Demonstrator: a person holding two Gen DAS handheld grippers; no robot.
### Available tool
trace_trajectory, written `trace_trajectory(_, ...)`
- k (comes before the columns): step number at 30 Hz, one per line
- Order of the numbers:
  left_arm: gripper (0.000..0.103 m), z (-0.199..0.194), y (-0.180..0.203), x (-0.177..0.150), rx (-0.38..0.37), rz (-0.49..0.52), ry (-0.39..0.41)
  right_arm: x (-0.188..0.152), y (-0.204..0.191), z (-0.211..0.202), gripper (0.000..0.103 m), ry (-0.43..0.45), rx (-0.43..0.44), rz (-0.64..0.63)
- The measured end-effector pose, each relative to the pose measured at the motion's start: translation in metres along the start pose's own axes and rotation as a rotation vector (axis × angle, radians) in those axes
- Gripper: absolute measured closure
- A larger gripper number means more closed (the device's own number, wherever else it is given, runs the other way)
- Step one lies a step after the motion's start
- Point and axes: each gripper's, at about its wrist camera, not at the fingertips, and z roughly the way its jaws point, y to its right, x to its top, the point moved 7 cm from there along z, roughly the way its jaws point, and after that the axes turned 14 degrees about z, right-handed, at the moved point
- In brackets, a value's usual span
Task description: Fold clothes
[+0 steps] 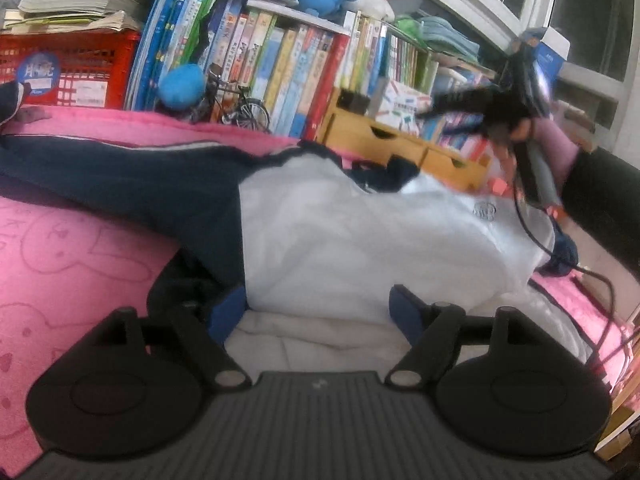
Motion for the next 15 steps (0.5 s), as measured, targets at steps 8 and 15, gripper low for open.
trace_trajectory(8,0.024,-0.024,-0.018,0.020,-0.032,-0.063,0.130,-0.091,-0.012,0.036,0.056,-0.316,-0.067,-0.191)
trace_trajectory(15,0.024,-0.013,-0.044,0.023,-0.013,-0.129,0.118,-0.041,-0.047,0.021,0.094,0.025,-0.142,-0.289)
